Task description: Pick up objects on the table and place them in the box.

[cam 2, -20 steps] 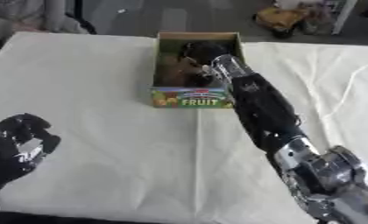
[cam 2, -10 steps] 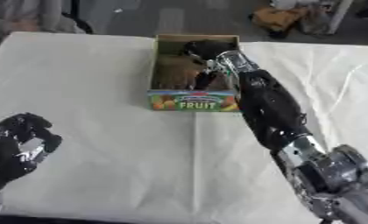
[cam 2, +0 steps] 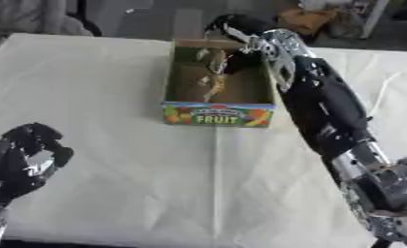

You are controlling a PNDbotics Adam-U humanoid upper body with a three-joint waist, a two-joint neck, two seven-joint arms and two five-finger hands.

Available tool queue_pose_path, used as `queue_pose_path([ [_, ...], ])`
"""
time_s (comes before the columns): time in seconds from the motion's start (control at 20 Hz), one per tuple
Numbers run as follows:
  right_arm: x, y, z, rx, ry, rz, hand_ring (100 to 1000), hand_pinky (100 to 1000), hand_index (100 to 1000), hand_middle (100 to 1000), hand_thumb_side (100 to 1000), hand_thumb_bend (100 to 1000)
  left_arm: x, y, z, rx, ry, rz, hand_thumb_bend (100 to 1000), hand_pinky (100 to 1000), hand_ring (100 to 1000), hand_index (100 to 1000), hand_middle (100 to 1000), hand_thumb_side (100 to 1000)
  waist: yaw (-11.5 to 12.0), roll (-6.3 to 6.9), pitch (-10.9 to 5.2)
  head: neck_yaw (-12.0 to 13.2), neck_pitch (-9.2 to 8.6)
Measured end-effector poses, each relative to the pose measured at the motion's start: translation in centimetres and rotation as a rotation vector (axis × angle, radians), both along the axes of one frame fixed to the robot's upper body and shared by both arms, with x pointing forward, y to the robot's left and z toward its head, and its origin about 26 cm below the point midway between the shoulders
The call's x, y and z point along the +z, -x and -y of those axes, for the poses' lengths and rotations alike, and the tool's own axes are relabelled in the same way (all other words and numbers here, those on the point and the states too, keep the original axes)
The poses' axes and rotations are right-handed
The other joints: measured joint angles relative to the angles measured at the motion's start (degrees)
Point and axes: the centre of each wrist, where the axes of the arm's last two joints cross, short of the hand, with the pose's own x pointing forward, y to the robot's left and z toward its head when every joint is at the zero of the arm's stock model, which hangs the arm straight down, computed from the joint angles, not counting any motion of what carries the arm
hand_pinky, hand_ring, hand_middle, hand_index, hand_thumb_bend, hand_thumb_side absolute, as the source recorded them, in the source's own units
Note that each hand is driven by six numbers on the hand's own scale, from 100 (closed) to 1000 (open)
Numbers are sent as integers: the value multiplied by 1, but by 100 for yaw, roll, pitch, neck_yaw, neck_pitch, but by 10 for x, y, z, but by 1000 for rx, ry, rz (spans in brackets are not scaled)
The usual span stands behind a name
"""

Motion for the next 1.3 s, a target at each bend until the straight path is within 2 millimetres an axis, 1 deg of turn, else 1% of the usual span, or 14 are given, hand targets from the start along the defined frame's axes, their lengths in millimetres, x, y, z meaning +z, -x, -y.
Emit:
queue_pose_path([
  [0.2, 12, 6, 8, 25, -42, 7, 825, 810, 912, 849, 330, 328, 0, 0, -3, 10, -4, 2, 647, 550, 498, 580, 533, 367, -90, -15, 0, 52, 0],
  [0.35, 19, 9, 11, 31, -54, 10, 822, 806, 911, 845, 336, 322, 0, 0, -4, 13, -10, 2, 647, 551, 498, 580, 533, 367, -127, -21, 0, 70, 0],
  [0.5, 16, 9, 11, 17, -49, -18, 821, 803, 910, 844, 356, 321, 0, 0, -4, 14, -10, 2, 646, 551, 498, 580, 533, 368, -127, -14, -2, 71, 0],
  [0.65, -3, 4, 9, -15, -42, -85, 813, 794, 911, 840, 389, 304, -1, 1, -4, 14, -10, 0, 646, 550, 497, 580, 533, 368, -77, 14, -14, 45, 0],
  [0.75, -20, 1, 5, -44, -36, -134, 814, 794, 914, 842, 410, 298, -1, 1, -4, 13, -10, -1, 647, 550, 497, 580, 532, 368, -34, 41, -14, 14, 0],
  [0.9, -49, -2, -4, -89, -20, -197, 815, 793, 916, 844, 418, 293, -1, 1, -4, 10, -10, -1, 647, 551, 497, 580, 532, 368, 13, 64, -14, -37, 0],
  [0.95, -56, -2, -6, -100, -15, -212, 816, 794, 916, 845, 415, 342, -1, 1, -3, 10, -11, -2, 647, 551, 497, 580, 532, 368, 19, 64, -14, -52, 0],
  [1.0, -62, -2, -8, -107, -9, -221, 816, 794, 915, 846, 429, 304, -1, 1, -3, 9, -11, -2, 648, 551, 497, 580, 532, 368, 26, 64, -14, -60, 0],
  [1.15, -78, -1, -11, -110, 13, -243, 815, 794, 907, 836, 431, 319, -1, 1, -3, 9, -11, -2, 648, 551, 497, 580, 532, 368, 26, 62, -14, -70, 0],
  [1.3, -81, -1, -13, -91, 25, -256, 812, 793, 901, 824, 446, 314, -1, 1, -3, 9, -11, -2, 648, 551, 497, 580, 532, 368, -6, 43, -14, -77, 0],
])
